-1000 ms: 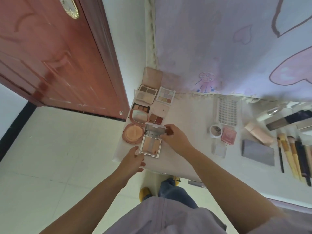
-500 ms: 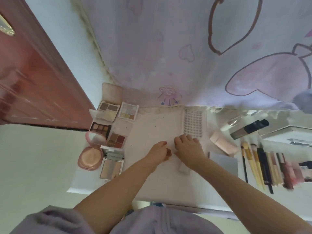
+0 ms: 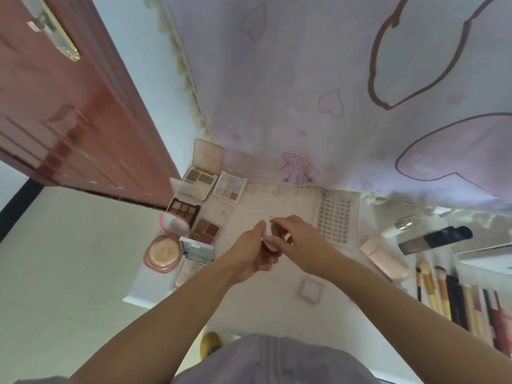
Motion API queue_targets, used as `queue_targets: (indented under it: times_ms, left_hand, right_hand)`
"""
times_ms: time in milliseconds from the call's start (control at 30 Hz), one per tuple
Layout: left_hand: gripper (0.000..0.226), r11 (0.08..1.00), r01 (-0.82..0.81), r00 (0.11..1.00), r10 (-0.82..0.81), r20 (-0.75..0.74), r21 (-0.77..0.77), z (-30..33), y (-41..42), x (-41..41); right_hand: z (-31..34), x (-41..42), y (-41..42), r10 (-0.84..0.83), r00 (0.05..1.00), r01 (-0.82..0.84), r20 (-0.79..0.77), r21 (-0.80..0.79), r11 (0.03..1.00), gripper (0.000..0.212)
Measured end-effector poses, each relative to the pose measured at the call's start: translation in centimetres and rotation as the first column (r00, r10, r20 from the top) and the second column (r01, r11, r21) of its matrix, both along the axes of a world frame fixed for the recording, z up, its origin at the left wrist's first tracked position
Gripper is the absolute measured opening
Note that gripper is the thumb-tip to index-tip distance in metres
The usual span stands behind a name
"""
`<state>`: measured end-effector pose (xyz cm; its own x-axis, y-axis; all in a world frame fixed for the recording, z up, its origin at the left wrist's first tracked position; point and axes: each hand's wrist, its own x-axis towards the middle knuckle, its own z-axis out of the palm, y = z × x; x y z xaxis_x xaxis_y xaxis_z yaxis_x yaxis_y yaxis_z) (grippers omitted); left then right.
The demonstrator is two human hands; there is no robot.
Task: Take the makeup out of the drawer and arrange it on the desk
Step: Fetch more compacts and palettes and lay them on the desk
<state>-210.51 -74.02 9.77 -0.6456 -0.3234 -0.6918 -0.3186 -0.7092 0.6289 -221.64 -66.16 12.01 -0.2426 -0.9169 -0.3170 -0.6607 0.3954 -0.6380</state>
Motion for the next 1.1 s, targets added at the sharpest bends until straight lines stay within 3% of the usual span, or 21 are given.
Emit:
queue_targets:
  times_ms: [100, 267, 333, 433, 500, 567, 633, 700, 767, 833, 967, 1100]
  left_hand:
    - [0.047, 0.997, 0.021, 0.999, -0.018, -0.045, 0.068, 0.7, -0.5, 0.6]
    - [0.042, 0.936, 0.246, 0.968, -0.252, -0.008, 0.252, 1.6, -2.1, 1.0]
    - [0.038, 0.928, 0.233, 0.968, -0.251, 0.027, 0.289, 1.5, -3.0, 1.1]
    - [0.032, 0.957, 0.03, 1.0, -0.027, -0.014, 0.29, 1.3, -4.2, 0.5]
    - [0.023, 0.973, -0.102, 0.991, 0.116, -0.061, 0.206, 1.2, -4.7, -0.8]
    - [0.013, 0.986, -0.162, 0.985, 0.163, -0.059, 0.024, 0.4, -4.9, -2.4]
    - [0.006, 0.964, -0.183, 0.982, 0.187, 0.002, -0.192, -0.8, -4.8, -3.9]
    - [0.01, 0.883, -0.147, 0.967, 0.222, 0.123, -0.446, -2.2, -4.7, -5.1]
    - [0.012, 0.743, -0.047, 0.934, 0.269, 0.235, -0.668, -3.4, -4.8, -6.1]
    - [0.018, 0.631, 0.01, 0.906, 0.322, 0.274, -0.776, -4.8, -5.2, -6.9]
    - [0.037, 0.554, 0.067, 0.855, 0.397, 0.334, -0.83, -6.3, -5.2, -7.6]
    - [0.049, 0.391, 0.286, 0.725, 0.508, 0.465, -0.875, -7.8, -3.9, -6.7]
  right_hand:
    - [1.2, -0.1, 0.0, 0.088, 0.996, -0.088, -0.008, -0.056, 0.995, 0.041]
    - [2.7, -1.9, 0.7, 0.24, 0.971, -0.239, -0.002, -0.091, 0.967, 0.044]
    - [3.3, -2.9, 1.0, 0.168, 0.985, -0.161, 0.037, -0.14, 0.977, 0.044]
    - [2.9, -5.0, 0.9, -0.149, 0.951, 0.199, 0.271, -0.167, 0.966, 0.039]
    - [1.0, -6.2, 0.3, -0.345, 0.838, 0.406, 0.422, -0.061, 0.912, 0.034]
    - [-1.3, -7.2, -0.6, -0.467, 0.76, 0.509, 0.452, 0.032, 0.86, 0.032]
    - [-3.3, -7.8, -1.9, -0.523, 0.71, 0.559, 0.472, 0.075, 0.826, 0.023]
    - [-4.7, -8.2, -3.6, -0.525, 0.69, 0.574, 0.499, 0.065, 0.816, 0.008]
    - [-5.8, -8.5, -5.5, -0.504, 0.73, 0.557, 0.462, 0.027, 0.83, 0.015]
    - [-6.3, -8.8, -7.3, -0.448, 0.821, 0.483, 0.354, -0.011, 0.876, 0.032]
    - [-7.2, -8.6, -10.8, -0.347, 0.87, 0.388, 0.349, -0.052, 0.92, 0.042]
    - [-8.6, -8.1, -12.7, -0.255, 0.915, 0.301, 0.312, -0.108, 0.947, 0.042]
